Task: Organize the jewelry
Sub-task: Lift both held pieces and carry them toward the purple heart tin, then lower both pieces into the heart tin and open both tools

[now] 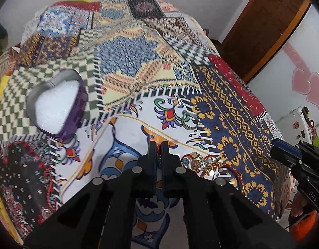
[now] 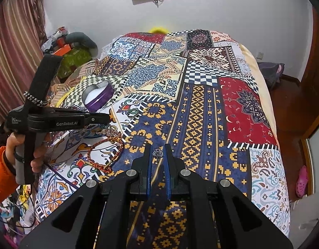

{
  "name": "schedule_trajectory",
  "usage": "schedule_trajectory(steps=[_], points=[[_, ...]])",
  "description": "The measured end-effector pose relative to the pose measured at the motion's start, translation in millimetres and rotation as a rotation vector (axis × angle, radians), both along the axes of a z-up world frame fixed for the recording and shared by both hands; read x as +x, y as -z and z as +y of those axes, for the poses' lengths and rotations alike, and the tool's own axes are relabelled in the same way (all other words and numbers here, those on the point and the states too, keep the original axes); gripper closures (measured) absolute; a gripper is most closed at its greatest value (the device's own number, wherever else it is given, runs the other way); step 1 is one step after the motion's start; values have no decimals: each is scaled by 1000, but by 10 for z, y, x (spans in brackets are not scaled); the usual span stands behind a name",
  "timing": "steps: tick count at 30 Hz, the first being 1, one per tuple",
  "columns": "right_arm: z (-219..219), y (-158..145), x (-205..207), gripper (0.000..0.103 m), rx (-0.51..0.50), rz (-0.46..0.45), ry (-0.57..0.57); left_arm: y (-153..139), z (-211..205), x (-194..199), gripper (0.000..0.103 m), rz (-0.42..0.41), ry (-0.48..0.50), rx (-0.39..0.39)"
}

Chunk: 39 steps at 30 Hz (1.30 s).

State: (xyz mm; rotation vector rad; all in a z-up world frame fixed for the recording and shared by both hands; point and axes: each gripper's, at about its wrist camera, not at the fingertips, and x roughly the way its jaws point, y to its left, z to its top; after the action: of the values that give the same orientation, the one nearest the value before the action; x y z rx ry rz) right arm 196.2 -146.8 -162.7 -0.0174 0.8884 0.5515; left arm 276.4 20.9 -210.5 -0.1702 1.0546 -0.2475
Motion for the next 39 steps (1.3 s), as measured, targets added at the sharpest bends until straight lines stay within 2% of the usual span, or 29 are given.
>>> schedule_trajectory(steps=[11,27,34,39], points=[[256,-260,-13,94,14,-51,-33,-618,302,-275,101,-170,-53,36],[956,-675,126,94,27,-150,-117,-1221,715,-632,101,-335,-99,102],[1192,-721,273,94,27,-155,-145,-1353,832,-645,101,-379,-117,128],[1364,-727,409,94,25,-150,-168,-1363,959,-549,101,-380,-143,120]])
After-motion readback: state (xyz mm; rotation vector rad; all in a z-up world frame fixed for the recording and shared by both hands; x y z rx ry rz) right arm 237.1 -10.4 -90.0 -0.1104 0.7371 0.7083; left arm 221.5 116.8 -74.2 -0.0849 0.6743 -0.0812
